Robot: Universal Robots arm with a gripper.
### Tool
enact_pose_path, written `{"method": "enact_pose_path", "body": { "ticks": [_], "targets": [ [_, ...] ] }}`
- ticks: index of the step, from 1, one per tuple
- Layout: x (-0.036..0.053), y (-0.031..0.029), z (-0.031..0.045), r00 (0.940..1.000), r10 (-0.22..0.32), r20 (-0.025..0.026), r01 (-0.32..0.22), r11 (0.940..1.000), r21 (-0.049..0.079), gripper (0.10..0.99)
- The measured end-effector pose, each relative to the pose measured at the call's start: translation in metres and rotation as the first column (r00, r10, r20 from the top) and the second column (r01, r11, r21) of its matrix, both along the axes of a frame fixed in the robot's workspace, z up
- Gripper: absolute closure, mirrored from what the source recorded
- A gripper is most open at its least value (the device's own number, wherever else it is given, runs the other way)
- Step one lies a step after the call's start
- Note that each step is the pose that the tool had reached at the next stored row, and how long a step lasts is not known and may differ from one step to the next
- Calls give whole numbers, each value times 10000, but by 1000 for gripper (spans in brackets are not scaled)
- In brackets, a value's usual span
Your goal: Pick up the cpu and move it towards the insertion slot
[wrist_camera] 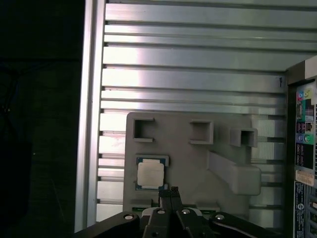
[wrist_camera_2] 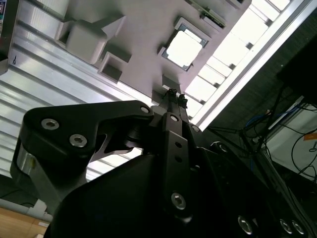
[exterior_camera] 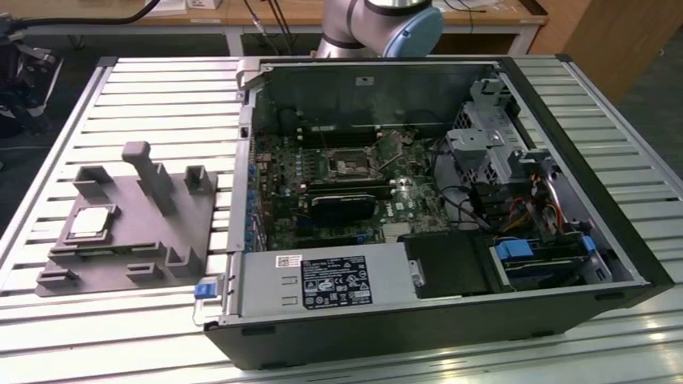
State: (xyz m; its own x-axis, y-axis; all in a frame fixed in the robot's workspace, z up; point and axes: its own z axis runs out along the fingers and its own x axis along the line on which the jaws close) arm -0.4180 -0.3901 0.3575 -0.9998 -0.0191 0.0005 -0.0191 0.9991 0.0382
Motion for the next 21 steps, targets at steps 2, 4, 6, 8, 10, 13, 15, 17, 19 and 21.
{"method": "enact_pose_path", "body": {
  "ticks": [2,4,6,8,10,13,15,17,19,21],
  "targets": [
    [-6,0,-1,10000,-1,0,1,10000,0,980],
    [-11,0,-2,10000,0,1,0,10000,0,980],
    [-16,0,-2,10000,0,0,0,10000,0,980],
    [-22,0,-3,10000,0,0,0,10000,0,980],
    [-28,0,-4,10000,0,-1,0,10000,0,980],
    [-40,0,-6,10000,-1,0,1,10000,0,980],
    [-52,0,-10,10000,0,0,0,10000,0,980],
    [-65,-2,-16,10000,0,1,0,10000,0,980],
    [-75,-6,-22,10000,1,0,-1,10000,0,980],
    [-85,-11,-30,10000,0,1,0,10000,0,980]
  ]
}}
